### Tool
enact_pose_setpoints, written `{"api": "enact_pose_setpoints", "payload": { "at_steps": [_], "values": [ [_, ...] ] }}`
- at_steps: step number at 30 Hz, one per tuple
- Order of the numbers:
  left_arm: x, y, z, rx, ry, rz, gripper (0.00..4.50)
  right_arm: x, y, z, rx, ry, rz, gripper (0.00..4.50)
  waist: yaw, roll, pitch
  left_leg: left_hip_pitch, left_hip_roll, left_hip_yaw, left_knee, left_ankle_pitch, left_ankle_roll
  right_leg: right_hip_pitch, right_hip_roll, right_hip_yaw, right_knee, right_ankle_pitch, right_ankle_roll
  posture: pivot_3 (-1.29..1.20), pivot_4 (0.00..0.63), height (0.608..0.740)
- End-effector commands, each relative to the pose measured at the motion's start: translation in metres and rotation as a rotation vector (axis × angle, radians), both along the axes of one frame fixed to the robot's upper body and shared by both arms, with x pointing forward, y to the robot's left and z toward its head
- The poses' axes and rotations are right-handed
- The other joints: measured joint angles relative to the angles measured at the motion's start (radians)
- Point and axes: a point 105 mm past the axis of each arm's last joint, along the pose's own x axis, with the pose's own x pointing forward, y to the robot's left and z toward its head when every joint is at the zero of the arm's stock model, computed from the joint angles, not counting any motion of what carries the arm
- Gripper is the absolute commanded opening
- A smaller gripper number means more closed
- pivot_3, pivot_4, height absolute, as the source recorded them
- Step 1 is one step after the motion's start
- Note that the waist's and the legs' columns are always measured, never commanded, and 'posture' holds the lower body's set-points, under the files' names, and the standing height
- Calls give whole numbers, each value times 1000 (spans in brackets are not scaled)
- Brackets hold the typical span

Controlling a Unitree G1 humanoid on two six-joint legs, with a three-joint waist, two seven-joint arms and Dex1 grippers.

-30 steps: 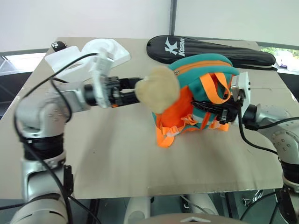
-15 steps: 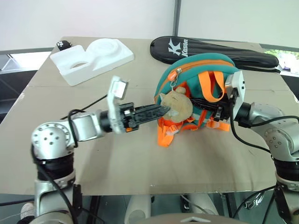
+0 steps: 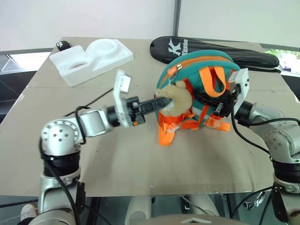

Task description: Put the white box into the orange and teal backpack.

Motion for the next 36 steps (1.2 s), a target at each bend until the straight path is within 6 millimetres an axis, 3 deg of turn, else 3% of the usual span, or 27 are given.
{"api": "enact_pose_setpoints", "payload": {
  "at_steps": [1,3,5,9,11,13,15,20,23,26,29,30,32,33,36],
  "values": [
    [-3,35,34,-111,-80,57,139,19,-37,27,117,-55,-216,0,0,0,0,0,0,0,0,0,0,0,0,0,0,0,0,0,150,740],
    [4,54,27,-109,-34,138,139,27,-50,35,196,-52,-301,0,-1,0,0,0,0,0,0,0,0,0,0,0,0,0,0,0,150,740],
    [11,75,-4,-89,88,241,139,35,-65,44,325,-37,-397,0,-4,1,0,0,0,1,-1,0,0,0,0,1,0,0,0,0,150,740],
    [14,96,-88,75,328,419,138,49,-93,52,493,1,-588,0,-4,1,0,1,1,2,-3,0,0,-2,0,1,0,0,0,0,150,740],
    [13,100,-108,114,371,467,137,51,-100,53,535,19,-631,0,4,1,0,0,1,2,-4,0,0,-2,-1,1,0,0,0,0,150,740],
    [23,106,-149,195,435,602,137,54,-110,55,602,39,-686,0,11,1,-1,-1,1,1,-3,0,0,-2,-1,0,0,0,-1,0,150,740],
    [30,96,-166,220,426,644,135,53,-110,57,597,35,-688,0,15,4,-3,0,-1,3,-3,0,0,-1,-2,1,-1,-1,-2,0,150,740],
    [46,52,-149,217,290,565,135,47,-92,61,570,26,-614,0,26,2,-4,0,-1,3,-1,0,0,0,-2,1,-2,0,-1,0,150,740],
    [58,26,-119,186,104,527,135,41,-72,57,441,-8,-545,0,31,3,-4,-1,-1,2,-1,0,0,0,-2,1,-2,0,0,0,150,740],
    [62,27,-95,185,-96,540,134,28,-49,38,189,-52,-424,0,24,3,-4,-2,-1,3,-1,0,0,0,-2,1,-4,0,0,0,150,740],
    [62,35,-86,193,-179,547,134,20,-44,30,129,-67,-357,0,9,3,-4,-1,0,4,-3,0,0,-2,-1,2,-3,0,0,0,150,740],
    [60,37,-82,220,-227,533,134,19,-44,28,107,-78,-352,345,4,3,-4,-1,0,4,-4,0,0,-2,-1,2,-3,0,0,0,150,740],
    [51,40,-73,231,-314,488,1143,14,-47,22,46,-84,-332,945,0,3,-4,-1,1,3,-5,0,0,-2,0,1,-3,0,0,0,150,740],
    [47,42,-69,232,-342,475,1372,9,-49,20,19,-89,-310,1386,0,3,-4,-1,1,3,-5,0,0,-2,0,1,-3,0,0,0,150,740],
    [36,46,-69,286,-383,428,2704,-5,-54,16,-33,-87,-246,2609,0,3,-4,-1,1,4,-5,0,0,-2,-1,2,-4,0,0,0,150,740]
  ]
}}
